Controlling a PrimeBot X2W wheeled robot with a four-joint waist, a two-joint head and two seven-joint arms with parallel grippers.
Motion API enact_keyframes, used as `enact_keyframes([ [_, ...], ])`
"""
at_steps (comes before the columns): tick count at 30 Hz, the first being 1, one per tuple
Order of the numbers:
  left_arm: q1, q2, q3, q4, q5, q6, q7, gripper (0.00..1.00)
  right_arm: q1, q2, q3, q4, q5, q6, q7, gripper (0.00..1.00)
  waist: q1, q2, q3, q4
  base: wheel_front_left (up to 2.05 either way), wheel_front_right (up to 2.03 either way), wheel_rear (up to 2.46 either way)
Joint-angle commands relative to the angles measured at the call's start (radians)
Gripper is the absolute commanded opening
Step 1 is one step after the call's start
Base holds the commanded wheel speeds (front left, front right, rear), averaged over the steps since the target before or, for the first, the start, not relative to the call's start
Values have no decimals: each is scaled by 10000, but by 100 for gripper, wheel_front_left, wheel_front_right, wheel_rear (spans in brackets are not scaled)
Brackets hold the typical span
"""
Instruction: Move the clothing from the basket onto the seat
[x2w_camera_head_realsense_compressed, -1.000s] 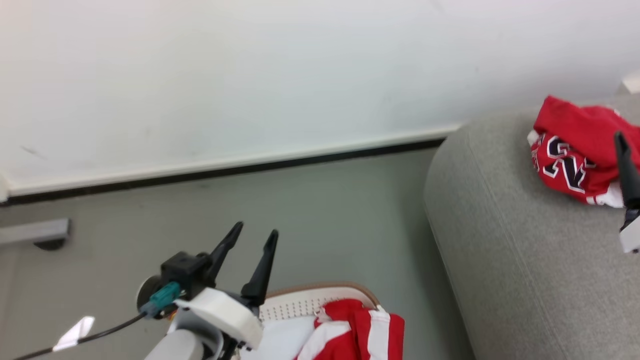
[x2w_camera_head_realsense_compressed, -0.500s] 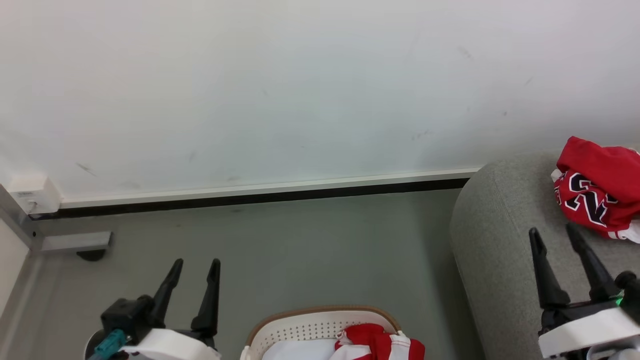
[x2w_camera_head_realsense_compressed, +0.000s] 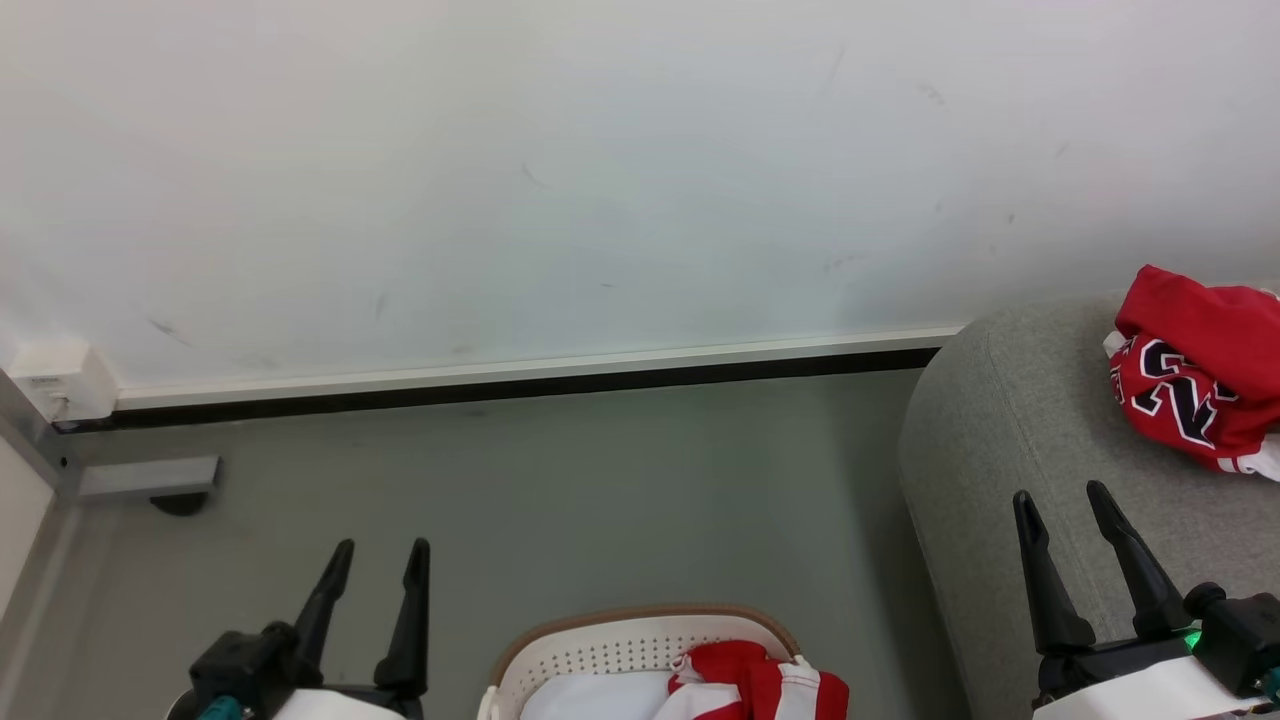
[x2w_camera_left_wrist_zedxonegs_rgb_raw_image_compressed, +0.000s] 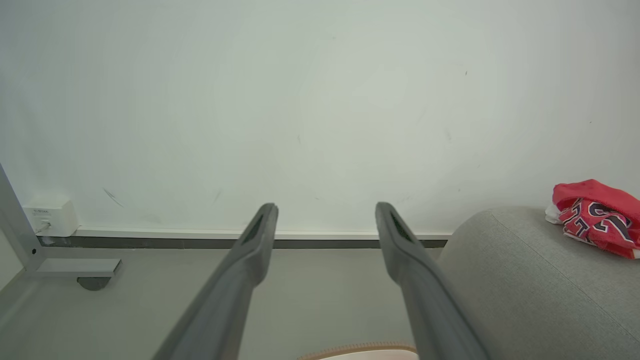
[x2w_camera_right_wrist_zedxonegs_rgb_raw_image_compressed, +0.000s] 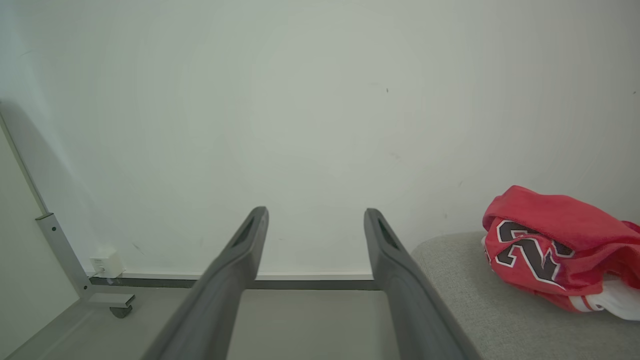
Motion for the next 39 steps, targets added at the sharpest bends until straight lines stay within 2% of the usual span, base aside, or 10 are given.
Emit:
enact_keyframes([
  [1,-10,-22,61,47,123,-55,-4,100,53,29,11,-61,-103,-24,-68,100,0,0,8,1,0,0,0],
  [8,-37,-316,433,184,405,-296,-4,100,90,83,66,-17,-117,-24,-67,100,0,0,56,-22,0,0,0],
  [13,-238,-461,237,485,616,-517,-4,100,-58,85,46,44,-31,-25,-67,100,0,0,224,-217,0,0,0],
  [22,-1639,-474,-1116,1637,832,-766,-4,100,-475,162,-673,-118,-92,-24,-55,100,0,0,1608,-920,0,0,0],
  [31,-3621,55,-2848,3786,442,-779,165,100,-1255,440,-1338,-549,-280,-25,-48,100,0,0,3393,-1938,0,0,0],
  [39,-5126,552,-4410,6054,-311,-782,973,100,-1818,781,-1647,-1360,-358,-24,-48,100,0,0,4830,-2667,0,0,0],
])
